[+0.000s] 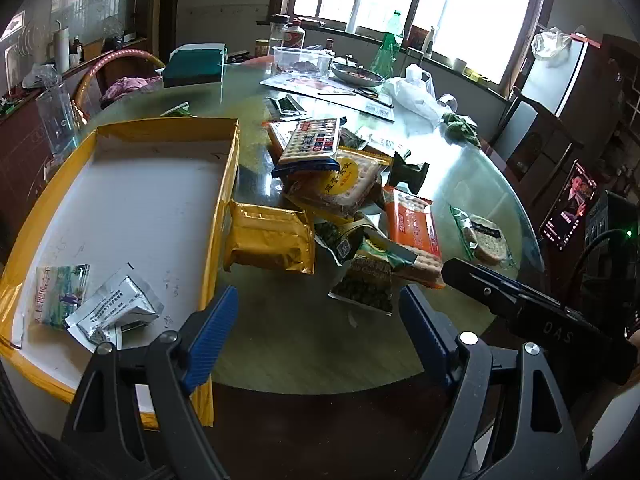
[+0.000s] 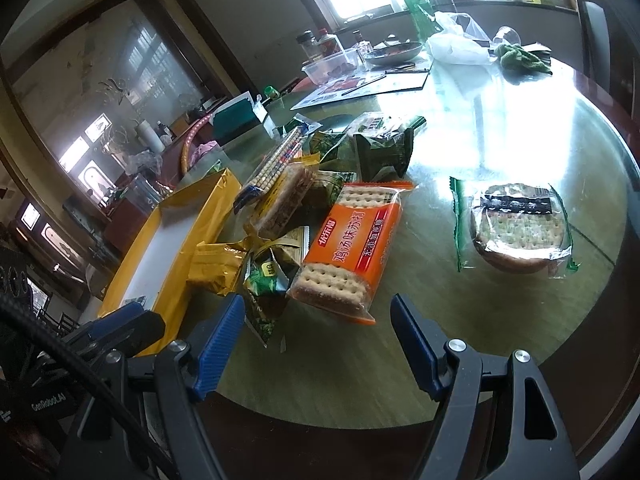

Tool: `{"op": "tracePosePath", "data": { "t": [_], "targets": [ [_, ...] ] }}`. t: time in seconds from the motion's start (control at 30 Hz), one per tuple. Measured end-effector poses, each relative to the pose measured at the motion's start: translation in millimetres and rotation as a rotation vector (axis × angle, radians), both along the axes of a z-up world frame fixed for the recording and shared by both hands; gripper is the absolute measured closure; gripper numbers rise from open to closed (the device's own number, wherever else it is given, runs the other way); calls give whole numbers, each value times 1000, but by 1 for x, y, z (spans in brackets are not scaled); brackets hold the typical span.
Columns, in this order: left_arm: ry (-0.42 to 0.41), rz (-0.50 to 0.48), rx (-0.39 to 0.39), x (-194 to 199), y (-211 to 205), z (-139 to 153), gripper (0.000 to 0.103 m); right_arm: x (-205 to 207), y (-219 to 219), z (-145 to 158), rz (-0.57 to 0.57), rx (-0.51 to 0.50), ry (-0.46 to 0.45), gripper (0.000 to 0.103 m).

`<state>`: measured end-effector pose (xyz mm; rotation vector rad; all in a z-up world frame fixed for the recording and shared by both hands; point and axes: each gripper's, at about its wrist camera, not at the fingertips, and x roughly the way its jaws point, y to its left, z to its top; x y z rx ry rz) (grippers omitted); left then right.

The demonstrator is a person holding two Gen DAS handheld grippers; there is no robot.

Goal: Organize snacks
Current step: 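Move both open tools back from the tray toward the snack pile, then reach the right tool to the round cracker pack and grasp it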

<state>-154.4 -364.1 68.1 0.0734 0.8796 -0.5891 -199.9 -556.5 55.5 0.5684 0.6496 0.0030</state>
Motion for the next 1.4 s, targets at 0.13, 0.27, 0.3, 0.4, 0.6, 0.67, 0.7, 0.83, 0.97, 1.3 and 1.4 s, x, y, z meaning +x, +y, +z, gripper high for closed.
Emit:
{"op": "tracePosePath", "data": {
  "t": [0.13, 0.27, 0.3, 0.4, 0.6, 0.67, 0.7, 0.83, 0.97, 1.3, 1.4],
  "targets": [
    [9, -6, 0, 2, -3, 0, 20, 0, -1, 1, -3, 0, -3, 27],
    [12, -9, 3, 2, -5, -2, 20, -2, -2, 0, -4, 2, -1, 27],
    [10, -10, 6, 2, -6, -3, 20, -3, -3, 0, -6, 0, -3, 27],
    [19, -19, 6, 4, -9, -3, 20, -4, -8, -1, -21, 8, 2, 27],
    [18, -42, 6, 2, -13, -5, 20, -8, -10, 0, -30, 5, -2, 27],
    [21, -46, 4, 3, -14, -6, 20, -6, -9, -1, -28, 3, 9, 27],
    [21, -47, 3, 2, -13, -6, 20, -5, -9, -1, -30, 0, 10, 27],
    [22, -38, -9, 1, -8, -6, 20, -2, -7, 0, -29, 1, 14, 27],
    [35, -30, -15, 2, -5, -7, 20, -1, -3, 1, -19, -12, 20, 27],
    [35, -41, -18, 2, -6, -7, 20, -7, -25, 10, -105, -80, 26, 27],
    [39, -40, -17, 2, -7, -8, 20, -8, -36, 10, -142, -106, 43, 27]
  ]
}}
